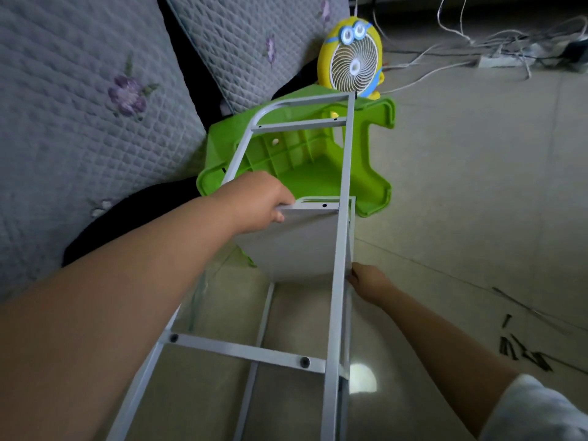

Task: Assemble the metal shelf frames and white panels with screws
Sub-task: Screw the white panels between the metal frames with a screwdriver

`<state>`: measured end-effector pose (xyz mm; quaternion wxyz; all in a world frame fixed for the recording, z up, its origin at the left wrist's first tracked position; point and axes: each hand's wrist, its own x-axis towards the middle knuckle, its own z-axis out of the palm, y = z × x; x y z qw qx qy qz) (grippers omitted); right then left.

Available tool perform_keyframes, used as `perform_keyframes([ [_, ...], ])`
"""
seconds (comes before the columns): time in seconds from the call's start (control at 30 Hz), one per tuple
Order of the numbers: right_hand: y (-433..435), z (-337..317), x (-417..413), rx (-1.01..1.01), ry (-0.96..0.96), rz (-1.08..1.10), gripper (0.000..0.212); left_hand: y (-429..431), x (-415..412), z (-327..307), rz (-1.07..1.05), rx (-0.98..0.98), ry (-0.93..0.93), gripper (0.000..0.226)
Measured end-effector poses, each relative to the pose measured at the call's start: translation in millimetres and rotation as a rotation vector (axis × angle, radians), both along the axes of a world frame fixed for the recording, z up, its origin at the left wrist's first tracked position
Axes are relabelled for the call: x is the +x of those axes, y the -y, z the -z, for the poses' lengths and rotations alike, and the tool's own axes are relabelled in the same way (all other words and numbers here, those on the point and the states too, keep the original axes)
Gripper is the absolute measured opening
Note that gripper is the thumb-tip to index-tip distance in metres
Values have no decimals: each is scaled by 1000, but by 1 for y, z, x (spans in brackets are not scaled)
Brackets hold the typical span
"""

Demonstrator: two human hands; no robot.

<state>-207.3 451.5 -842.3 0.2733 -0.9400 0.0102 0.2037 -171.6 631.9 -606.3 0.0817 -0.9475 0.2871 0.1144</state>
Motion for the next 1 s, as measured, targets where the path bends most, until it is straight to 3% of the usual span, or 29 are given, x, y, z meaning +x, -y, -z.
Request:
perform_keyframes([
  [0.13,-3,5,-1,8,28,32,32,2,-2,-1,7,9,9,28],
  [0.33,-4,4,-5,19,41,31,30,0,0,0,7,33,26,40],
  [0.73,2,1,-6,38,47,24,32,11,0,2,19,45,35,15],
  [0.8,10,-24,-4,154,170,202,40,10,-1,3,7,43,37,16],
  [0.9,17,-86,0,334,585,465,40,5,-5,6,7,40,52,28],
  [1.0,5,-153,4,365,901,322,41,-9,-11,5,-33,-66,60,46],
])
